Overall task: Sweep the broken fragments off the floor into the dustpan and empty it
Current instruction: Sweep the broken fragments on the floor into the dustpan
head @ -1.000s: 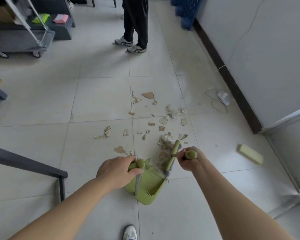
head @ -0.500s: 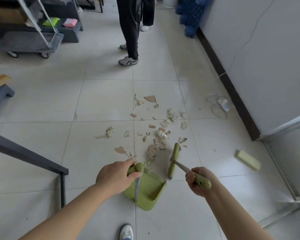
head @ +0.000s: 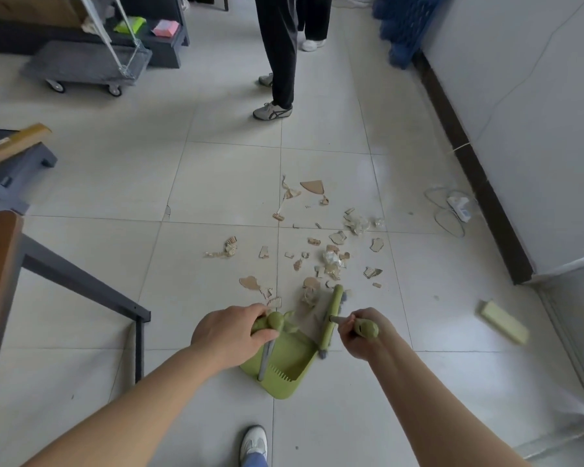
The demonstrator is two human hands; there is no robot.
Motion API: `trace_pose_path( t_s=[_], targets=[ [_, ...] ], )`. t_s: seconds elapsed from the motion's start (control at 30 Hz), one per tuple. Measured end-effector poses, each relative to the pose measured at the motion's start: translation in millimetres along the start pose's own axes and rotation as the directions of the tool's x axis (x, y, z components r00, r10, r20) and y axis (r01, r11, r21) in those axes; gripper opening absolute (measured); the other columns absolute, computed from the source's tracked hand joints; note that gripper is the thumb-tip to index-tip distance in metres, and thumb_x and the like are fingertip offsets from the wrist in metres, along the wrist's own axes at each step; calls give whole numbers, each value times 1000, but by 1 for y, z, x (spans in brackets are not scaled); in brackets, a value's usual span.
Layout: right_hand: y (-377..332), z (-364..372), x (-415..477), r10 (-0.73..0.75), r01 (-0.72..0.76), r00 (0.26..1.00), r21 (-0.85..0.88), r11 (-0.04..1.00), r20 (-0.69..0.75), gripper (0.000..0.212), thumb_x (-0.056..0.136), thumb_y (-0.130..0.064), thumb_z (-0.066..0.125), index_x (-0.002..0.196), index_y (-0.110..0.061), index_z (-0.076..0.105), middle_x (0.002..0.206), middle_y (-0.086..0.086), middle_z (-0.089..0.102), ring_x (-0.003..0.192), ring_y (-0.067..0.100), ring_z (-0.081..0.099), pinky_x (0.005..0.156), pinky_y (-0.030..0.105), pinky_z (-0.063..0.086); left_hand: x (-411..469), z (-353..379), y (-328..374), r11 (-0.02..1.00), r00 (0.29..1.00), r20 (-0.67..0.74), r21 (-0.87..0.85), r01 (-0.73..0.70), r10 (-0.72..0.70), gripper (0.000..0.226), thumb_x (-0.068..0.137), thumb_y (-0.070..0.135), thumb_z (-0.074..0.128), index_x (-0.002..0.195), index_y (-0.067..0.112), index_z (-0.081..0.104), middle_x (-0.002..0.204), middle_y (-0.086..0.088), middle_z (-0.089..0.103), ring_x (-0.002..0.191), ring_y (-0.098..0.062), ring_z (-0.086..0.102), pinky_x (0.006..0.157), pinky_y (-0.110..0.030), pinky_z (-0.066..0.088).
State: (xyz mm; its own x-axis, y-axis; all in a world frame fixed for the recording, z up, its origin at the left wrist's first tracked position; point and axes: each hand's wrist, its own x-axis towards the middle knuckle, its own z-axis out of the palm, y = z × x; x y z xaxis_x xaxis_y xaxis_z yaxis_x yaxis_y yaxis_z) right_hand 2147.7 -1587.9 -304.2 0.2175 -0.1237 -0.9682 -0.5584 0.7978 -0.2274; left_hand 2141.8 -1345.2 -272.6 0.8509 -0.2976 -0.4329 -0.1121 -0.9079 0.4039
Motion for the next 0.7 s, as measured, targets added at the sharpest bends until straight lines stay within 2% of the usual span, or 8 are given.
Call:
trace_pose_path(
  t_s=[0.17,0.23,0.3,0.43,0.53,0.63,0.7],
  targets=[
    [3,8,-1,3,-2,998,-13,1000,69,48,92,-4,35,140,-1,40,65,6,40,23,11,41,27,12,36,3,-12,-24,1000,1000,21,-20,21,-21,20,89,58,48,87,40,41,75,14,53,77,-16,51,64,-30,36],
    [6,5,1,5,-1,996,-41,999,89,47,93,-5,34,139,-2,40,65,5,41,25,11,41,27,13,37,1,-17,-31,1000,1000,19,-14,23,-23,21,89,58,49,85,40,39,73,13,51,76,-17,51,64,-30,36],
    [11,4,-1,9,2,995,-103,995,104,38,93,-7,34,131,-6,42,63,6,42,26,11,41,27,14,37,0,-24,-39,1000,1000,4,1,23,-23,21,89,58,48,86,40,38,73,13,50,76,-17,50,64,-30,36],
    [26,16,-23,34,6,989,-267,964,144,12,95,-10,34,99,-6,45,58,5,43,26,10,43,27,14,36,-6,-41,-57,999,999,-25,10,35,-35,23,89,61,45,89,40,39,76,13,52,76,-16,52,63,-30,38],
    [39,32,-44,66,8,979,-360,933,193,17,97,-12,37,83,-7,46,57,4,42,26,9,42,26,13,35,-12,-52,-75,997,996,-56,-5,74,-75,26,89,62,44,92,36,44,79,12,57,77,-16,56,63,-30,41],
    [47,51,-61,103,12,960,-406,914,260,19,98,-19,47,84,-6,47,56,3,41,27,8,42,26,13,35,-19,-58,-88,993,987,-110,-5,117,-117,30,90,61,43,94,32,47,77,12,55,75,-16,56,61,-31,39],
    [50,64,-65,150,-6,940,-424,906,307,21,98,-18,46,81,-6,46,56,3,41,27,7,42,26,12,35,-24,-61,-94,990,980,-142,-2,142,-141,30,91,60,42,92,31,46,74,11,54,73,-16,55,57,-31,36]
  ],
)
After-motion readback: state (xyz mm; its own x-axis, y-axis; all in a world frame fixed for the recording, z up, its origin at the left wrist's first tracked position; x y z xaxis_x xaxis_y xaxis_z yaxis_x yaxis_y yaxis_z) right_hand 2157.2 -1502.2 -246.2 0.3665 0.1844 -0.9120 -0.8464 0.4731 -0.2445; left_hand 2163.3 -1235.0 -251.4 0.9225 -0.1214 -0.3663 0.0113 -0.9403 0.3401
